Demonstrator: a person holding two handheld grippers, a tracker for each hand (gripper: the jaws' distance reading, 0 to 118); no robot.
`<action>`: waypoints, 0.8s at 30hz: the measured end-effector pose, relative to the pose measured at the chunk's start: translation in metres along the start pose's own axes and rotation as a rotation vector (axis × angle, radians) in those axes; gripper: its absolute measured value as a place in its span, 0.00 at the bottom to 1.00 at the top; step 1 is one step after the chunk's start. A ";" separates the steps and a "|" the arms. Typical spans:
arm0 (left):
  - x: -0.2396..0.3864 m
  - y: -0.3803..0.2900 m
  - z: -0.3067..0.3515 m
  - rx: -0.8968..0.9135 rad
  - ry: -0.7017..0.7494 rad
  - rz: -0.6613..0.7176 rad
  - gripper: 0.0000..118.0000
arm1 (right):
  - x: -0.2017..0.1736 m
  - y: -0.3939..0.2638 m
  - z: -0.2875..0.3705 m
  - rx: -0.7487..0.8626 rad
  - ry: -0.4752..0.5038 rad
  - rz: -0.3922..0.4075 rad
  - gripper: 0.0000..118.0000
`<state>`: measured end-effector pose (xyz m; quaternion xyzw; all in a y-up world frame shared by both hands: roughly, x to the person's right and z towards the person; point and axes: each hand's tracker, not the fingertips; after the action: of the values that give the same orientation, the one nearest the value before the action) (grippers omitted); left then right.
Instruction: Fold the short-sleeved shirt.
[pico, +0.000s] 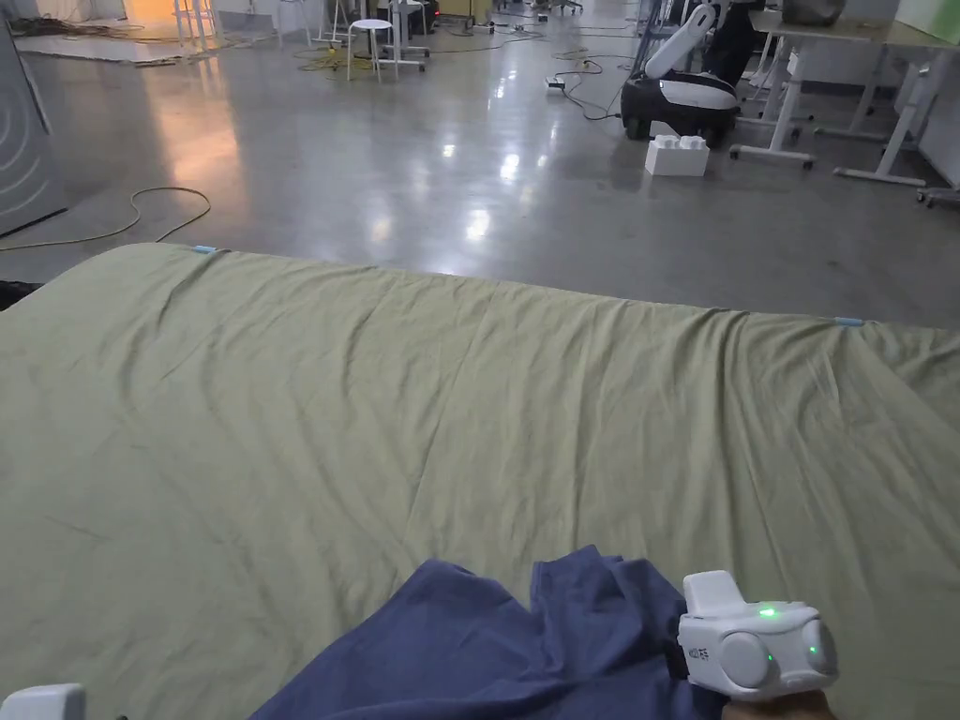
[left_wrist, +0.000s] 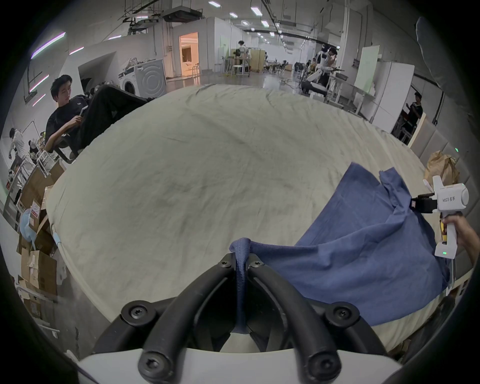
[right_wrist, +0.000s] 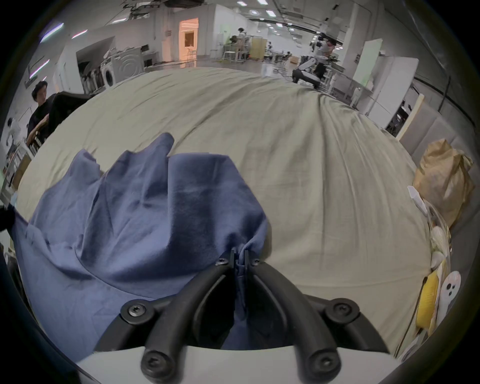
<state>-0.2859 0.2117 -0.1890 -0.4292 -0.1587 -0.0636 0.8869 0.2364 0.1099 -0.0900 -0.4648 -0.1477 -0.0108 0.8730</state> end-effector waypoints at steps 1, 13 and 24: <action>0.001 0.002 0.003 0.012 0.000 0.001 0.05 | 0.002 -0.001 0.004 0.018 -0.003 -0.029 0.05; 0.036 0.062 0.061 0.245 -0.020 -0.069 0.05 | 0.039 0.031 0.149 0.412 -0.156 -0.102 0.05; 0.105 0.155 0.135 0.477 -0.059 -0.202 0.05 | 0.111 0.063 0.281 0.647 -0.236 -0.224 0.05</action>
<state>-0.1795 0.4162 -0.1897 -0.1918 -0.2371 -0.1000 0.9471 0.2825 0.3876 0.0364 -0.1433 -0.2934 -0.0053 0.9452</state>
